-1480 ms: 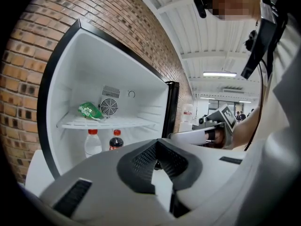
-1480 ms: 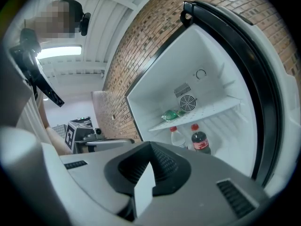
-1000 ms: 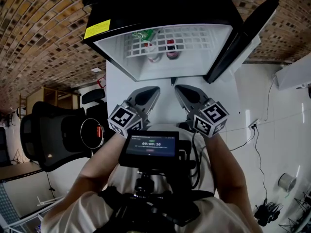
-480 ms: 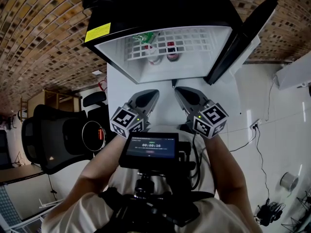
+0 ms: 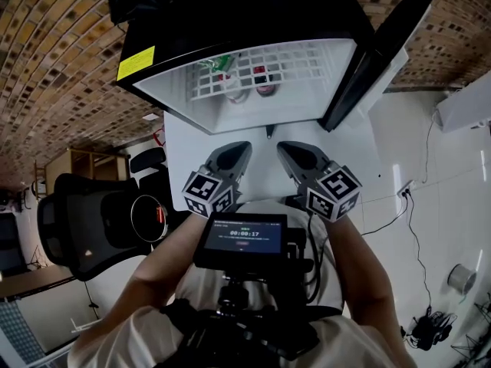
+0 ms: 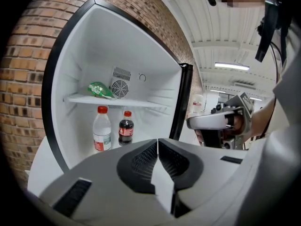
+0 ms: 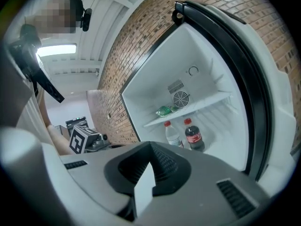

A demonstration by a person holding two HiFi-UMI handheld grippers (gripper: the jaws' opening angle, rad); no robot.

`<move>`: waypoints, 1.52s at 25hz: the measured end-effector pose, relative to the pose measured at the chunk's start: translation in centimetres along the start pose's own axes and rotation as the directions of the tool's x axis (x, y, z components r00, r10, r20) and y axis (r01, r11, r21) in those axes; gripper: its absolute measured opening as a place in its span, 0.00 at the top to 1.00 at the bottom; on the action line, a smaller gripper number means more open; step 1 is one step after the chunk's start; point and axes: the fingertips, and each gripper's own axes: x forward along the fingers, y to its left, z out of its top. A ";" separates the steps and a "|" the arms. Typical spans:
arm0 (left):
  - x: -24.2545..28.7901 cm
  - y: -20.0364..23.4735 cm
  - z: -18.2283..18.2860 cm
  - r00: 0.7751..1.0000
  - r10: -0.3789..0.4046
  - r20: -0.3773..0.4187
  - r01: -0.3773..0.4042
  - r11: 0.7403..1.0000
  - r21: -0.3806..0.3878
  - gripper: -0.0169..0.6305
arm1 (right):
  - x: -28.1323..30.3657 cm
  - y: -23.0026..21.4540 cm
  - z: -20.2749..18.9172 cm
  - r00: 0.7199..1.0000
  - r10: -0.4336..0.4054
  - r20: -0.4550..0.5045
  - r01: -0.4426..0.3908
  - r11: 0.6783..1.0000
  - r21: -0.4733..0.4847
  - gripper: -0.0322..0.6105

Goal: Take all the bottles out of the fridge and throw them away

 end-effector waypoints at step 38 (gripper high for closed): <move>20.1 11.2 0.2 0.902 0.384 -0.196 -0.364 0.922 0.133 0.48 | -7.1 -9.5 0.4 0.991 -0.132 -0.013 0.133 0.986 0.101 0.95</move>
